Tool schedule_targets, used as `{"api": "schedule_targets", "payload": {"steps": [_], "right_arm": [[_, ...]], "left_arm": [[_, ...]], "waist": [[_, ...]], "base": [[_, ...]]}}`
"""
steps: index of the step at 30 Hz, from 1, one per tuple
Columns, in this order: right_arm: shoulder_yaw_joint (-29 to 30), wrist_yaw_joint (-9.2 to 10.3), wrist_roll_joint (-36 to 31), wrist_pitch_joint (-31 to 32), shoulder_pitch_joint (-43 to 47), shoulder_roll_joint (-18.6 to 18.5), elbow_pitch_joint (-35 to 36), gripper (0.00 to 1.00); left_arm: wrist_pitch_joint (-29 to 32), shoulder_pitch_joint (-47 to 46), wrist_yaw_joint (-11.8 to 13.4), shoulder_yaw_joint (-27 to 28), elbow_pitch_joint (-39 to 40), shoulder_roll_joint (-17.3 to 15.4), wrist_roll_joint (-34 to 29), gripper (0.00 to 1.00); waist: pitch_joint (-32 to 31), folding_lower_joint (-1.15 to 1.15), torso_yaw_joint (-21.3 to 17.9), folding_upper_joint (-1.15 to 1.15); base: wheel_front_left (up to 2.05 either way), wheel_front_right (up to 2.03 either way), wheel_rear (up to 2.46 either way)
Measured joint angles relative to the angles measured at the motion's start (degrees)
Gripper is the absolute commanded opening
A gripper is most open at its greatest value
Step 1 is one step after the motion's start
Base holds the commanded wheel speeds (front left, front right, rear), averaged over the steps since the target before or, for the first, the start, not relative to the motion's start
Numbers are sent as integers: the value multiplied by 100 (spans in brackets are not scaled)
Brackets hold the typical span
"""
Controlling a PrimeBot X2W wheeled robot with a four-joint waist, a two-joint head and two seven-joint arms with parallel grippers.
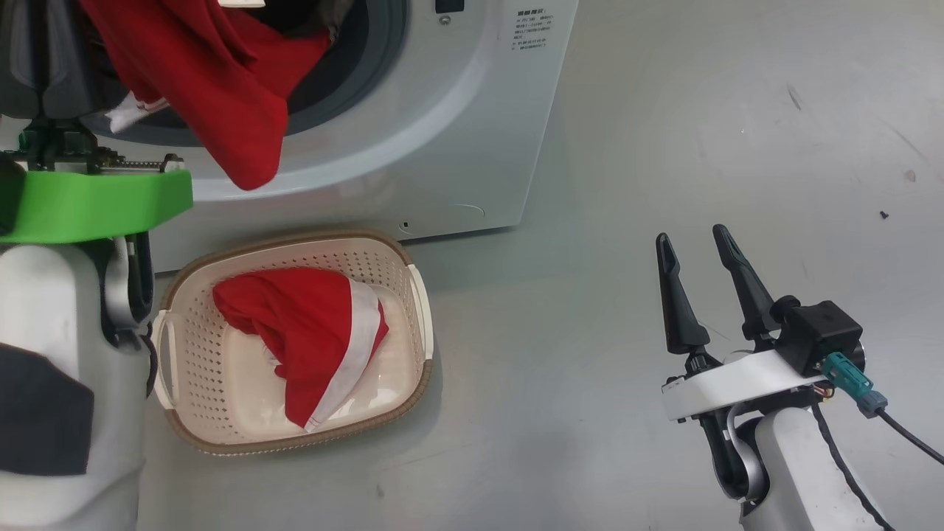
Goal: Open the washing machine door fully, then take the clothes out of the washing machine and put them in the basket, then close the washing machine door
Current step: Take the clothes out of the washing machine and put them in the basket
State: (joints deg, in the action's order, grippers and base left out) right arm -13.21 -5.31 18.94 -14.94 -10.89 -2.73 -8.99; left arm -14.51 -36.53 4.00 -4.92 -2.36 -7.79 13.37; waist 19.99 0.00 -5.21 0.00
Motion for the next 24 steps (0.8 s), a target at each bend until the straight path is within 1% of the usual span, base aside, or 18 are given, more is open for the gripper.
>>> {"api": "schedule_targets", "payload": {"steps": [8, 14, 18, 24], "right_arm": [[-1, -16, 0, 0, 152, 0, -14, 100], [22, -18, 0, 0, 243, -2, 8, 100], [42, -19, -36, 0, 280, 0, 36, 100], [7, -62, -94, 0, 304, 0, 70, 100]], "left_arm": [[-26, 282, 31, -15, 800, 63, -165, 0], [-27, 587, 32, -135, 1240, 152, -197, 0], [-27, 867, 32, -268, 1340, 189, -214, 0], [-27, 1440, 78, -280, 1282, 255, -171, 0]], "waist": [[-319, 0, 148, 0], [-459, 0, 247, 0], [-481, 0, 329, 0], [-446, 0, 418, 0]], "base": [[0, 0, 0], [0, 0, 0], [0, 0, 0], [0, 0, 0]]}}
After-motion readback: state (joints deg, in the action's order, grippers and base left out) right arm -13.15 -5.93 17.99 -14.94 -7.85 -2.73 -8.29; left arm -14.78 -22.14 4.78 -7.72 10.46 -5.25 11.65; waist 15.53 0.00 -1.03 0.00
